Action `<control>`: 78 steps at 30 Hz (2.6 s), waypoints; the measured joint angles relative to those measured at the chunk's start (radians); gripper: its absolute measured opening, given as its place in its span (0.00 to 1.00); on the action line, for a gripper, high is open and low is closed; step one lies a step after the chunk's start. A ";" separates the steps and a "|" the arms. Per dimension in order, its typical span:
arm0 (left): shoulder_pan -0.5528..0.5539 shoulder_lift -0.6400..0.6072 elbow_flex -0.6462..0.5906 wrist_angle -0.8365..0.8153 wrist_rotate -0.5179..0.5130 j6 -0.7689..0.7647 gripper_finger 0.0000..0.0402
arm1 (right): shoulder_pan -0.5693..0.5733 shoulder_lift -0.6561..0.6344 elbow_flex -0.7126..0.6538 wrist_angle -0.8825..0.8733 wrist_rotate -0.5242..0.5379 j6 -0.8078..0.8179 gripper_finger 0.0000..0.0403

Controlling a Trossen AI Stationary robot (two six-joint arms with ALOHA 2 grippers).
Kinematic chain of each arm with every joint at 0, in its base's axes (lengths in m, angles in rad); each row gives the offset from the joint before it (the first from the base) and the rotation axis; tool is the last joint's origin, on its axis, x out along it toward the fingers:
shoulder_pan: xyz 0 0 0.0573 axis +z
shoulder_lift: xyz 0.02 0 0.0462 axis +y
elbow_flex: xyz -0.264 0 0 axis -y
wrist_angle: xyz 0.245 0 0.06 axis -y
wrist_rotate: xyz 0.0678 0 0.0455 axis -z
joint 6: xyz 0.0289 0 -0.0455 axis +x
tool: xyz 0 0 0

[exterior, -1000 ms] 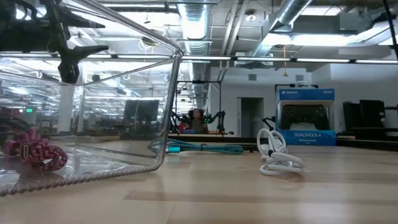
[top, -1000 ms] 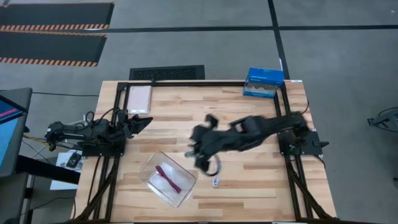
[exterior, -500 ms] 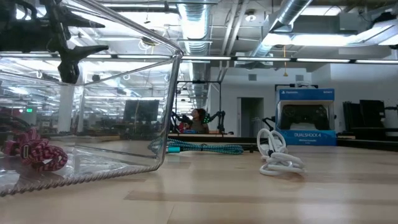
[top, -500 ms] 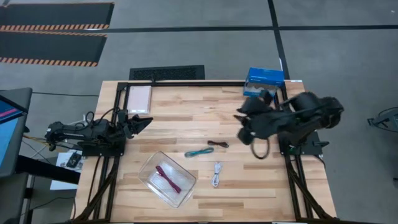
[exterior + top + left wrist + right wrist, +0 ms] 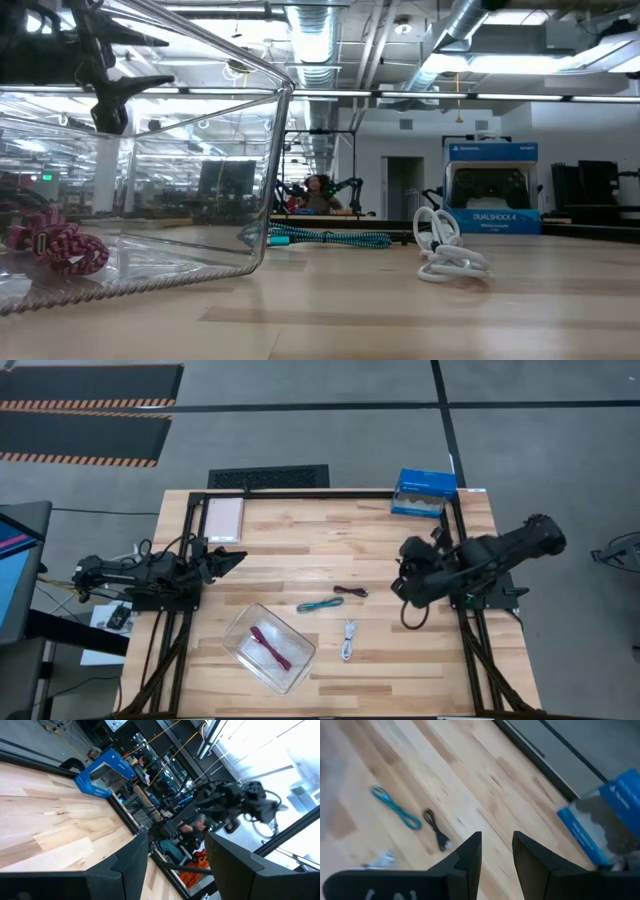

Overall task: Pick and place USB-C Cables
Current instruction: Put the black charger cable into the transparent bin

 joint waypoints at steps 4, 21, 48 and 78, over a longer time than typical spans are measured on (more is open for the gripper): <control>0.000 0.000 0.000 -0.003 0.000 0.001 0.46 | -0.027 -0.005 -0.169 0.082 -0.011 0.026 0.34; 0.000 0.000 0.000 -0.037 -0.001 0.001 0.46 | -0.229 -0.005 -0.663 0.815 -0.403 -0.399 0.53; 0.000 0.000 0.000 -0.066 -0.003 -0.003 0.46 | -0.393 0.335 -0.747 1.198 -0.607 -0.685 0.63; 0.000 0.000 0.000 -0.071 -0.003 -0.009 0.46 | -0.392 0.333 -0.751 1.191 -0.579 -0.531 0.07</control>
